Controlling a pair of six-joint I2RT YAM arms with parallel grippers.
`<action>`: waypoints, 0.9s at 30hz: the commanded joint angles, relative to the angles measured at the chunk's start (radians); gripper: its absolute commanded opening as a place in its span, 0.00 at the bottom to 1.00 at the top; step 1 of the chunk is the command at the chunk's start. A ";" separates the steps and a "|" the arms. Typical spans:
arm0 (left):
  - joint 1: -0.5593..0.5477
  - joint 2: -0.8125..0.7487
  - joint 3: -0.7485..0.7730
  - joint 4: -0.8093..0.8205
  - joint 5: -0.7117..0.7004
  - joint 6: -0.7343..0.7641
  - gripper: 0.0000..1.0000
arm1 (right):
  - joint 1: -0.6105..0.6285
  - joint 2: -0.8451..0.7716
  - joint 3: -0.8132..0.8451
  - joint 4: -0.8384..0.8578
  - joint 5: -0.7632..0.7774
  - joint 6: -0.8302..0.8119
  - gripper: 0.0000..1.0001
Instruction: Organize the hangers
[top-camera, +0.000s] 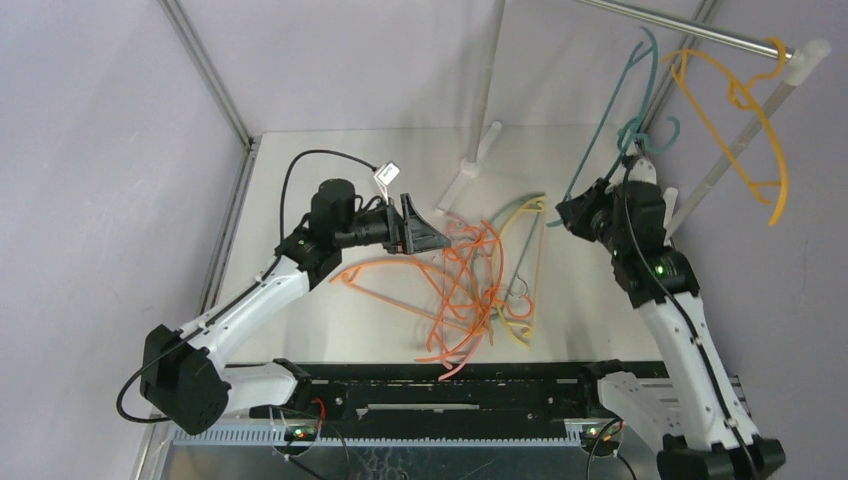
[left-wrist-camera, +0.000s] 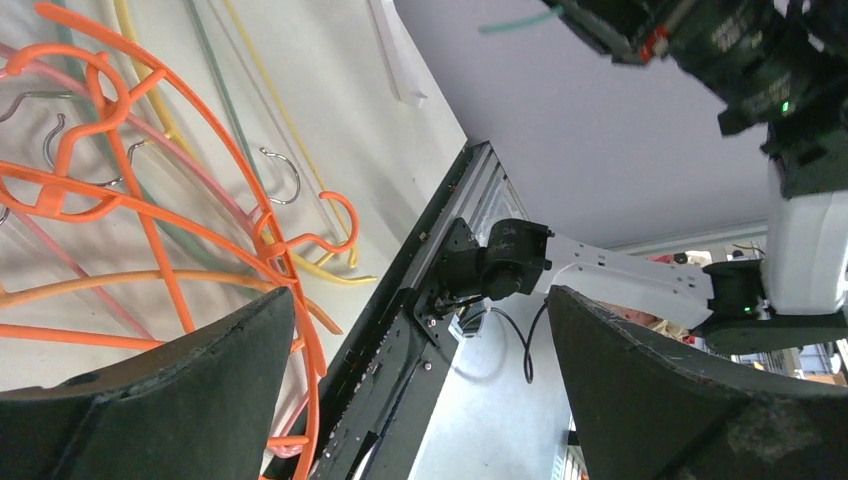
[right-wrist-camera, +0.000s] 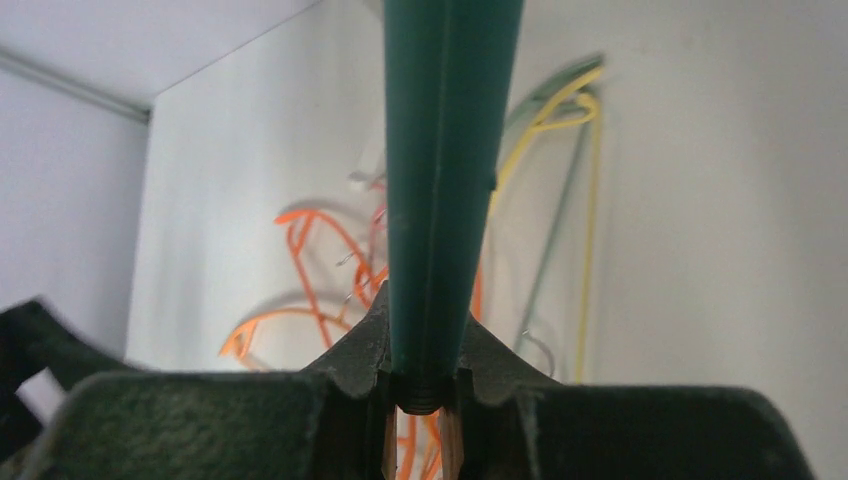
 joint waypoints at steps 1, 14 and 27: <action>0.004 -0.046 0.022 -0.015 0.006 0.037 0.99 | -0.064 0.106 0.107 0.038 -0.030 -0.100 0.00; 0.044 -0.073 -0.023 -0.021 -0.005 0.055 0.99 | -0.150 0.332 0.403 0.043 -0.029 -0.211 0.00; 0.097 -0.047 -0.021 -0.008 0.008 0.059 0.99 | -0.268 0.413 0.533 0.018 -0.074 -0.261 0.00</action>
